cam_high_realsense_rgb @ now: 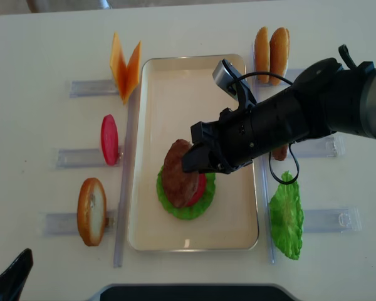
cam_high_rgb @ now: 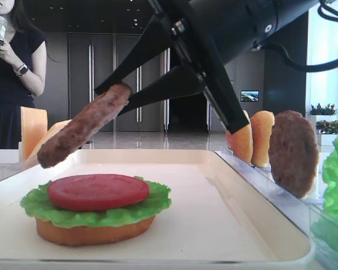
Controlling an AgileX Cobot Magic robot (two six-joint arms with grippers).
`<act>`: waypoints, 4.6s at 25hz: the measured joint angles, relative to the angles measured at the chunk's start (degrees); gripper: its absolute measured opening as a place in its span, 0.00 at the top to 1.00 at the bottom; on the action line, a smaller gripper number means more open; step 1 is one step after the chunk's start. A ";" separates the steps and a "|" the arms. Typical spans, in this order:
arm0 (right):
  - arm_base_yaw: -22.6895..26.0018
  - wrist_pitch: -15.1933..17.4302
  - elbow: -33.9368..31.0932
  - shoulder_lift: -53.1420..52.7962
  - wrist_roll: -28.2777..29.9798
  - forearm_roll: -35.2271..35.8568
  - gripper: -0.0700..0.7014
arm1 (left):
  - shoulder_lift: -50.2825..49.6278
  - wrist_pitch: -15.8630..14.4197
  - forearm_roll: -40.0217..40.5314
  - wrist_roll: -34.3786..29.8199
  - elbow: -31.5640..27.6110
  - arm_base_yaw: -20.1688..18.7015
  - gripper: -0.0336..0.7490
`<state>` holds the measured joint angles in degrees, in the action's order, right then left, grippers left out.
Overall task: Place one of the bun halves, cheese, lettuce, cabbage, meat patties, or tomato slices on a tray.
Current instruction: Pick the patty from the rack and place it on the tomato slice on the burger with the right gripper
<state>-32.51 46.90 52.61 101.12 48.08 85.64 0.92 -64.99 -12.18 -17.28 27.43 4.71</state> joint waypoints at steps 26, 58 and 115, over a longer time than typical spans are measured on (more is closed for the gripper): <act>2.81 3.75 0.11 3.00 3.01 3.32 0.70 | 0.00 0.00 0.00 0.00 0.00 0.00 0.27; 2.77 4.50 0.11 5.93 5.24 4.06 0.70 | 0.00 0.00 0.00 0.00 0.00 0.00 0.27; 2.83 -0.97 0.15 4.75 1.80 -4.82 0.21 | 0.00 0.00 0.00 0.00 0.00 0.00 0.27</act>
<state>-29.67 45.93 52.76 105.87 49.88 80.81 0.92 -64.99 -12.18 -17.28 27.43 4.71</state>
